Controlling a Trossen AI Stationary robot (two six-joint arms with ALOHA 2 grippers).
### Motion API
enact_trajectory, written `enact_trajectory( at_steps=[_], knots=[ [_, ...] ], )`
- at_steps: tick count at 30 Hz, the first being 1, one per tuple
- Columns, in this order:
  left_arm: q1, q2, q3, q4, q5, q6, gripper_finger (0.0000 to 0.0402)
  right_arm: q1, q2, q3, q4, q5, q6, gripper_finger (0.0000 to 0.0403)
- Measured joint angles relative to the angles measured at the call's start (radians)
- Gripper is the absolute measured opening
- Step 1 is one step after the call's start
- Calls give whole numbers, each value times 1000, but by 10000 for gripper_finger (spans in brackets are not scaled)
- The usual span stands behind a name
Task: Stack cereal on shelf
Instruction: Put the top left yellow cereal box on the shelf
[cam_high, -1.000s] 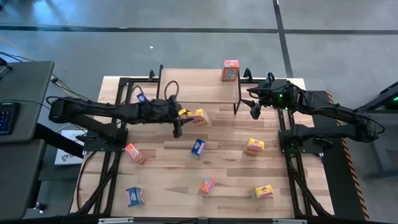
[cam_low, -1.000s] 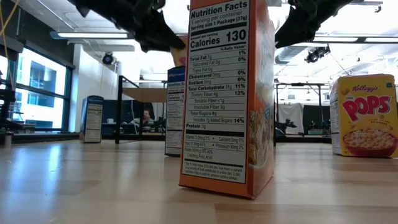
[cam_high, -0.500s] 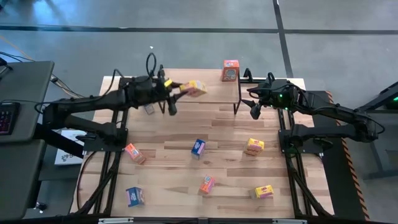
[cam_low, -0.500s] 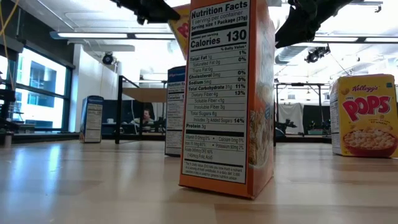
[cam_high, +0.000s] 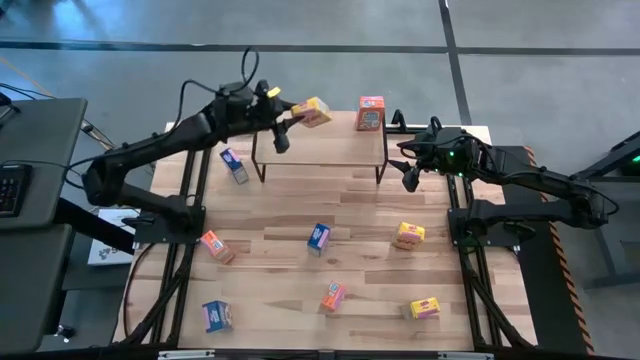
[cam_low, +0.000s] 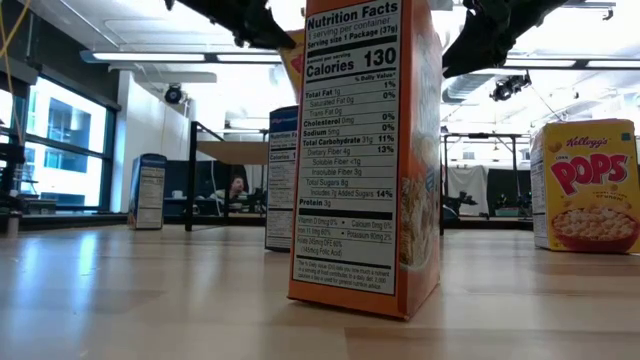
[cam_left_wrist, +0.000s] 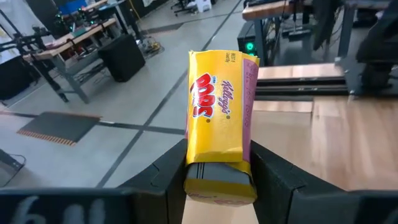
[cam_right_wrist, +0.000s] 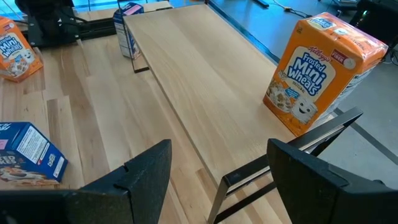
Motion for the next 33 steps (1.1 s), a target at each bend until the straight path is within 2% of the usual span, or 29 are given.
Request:
enact_trajectory(
  at_steps=[8, 21, 24, 33],
  knots=[
    [55, 148, 114, -11, 51, 66, 131, 0, 0, 0, 0, 0, 0, 257],
    [90, 336, 350, -229, 58, 162, 131, 0, 0, 0, 0, 0, 0, 257],
    [94, 358, 372, -261, 63, 174, 131, 0, 0, 0, 0, 0, 0, 257],
    [148, 359, 373, -360, 168, 175, 131, 0, 0, 0, 0, 0, 0, 257]
  ],
)
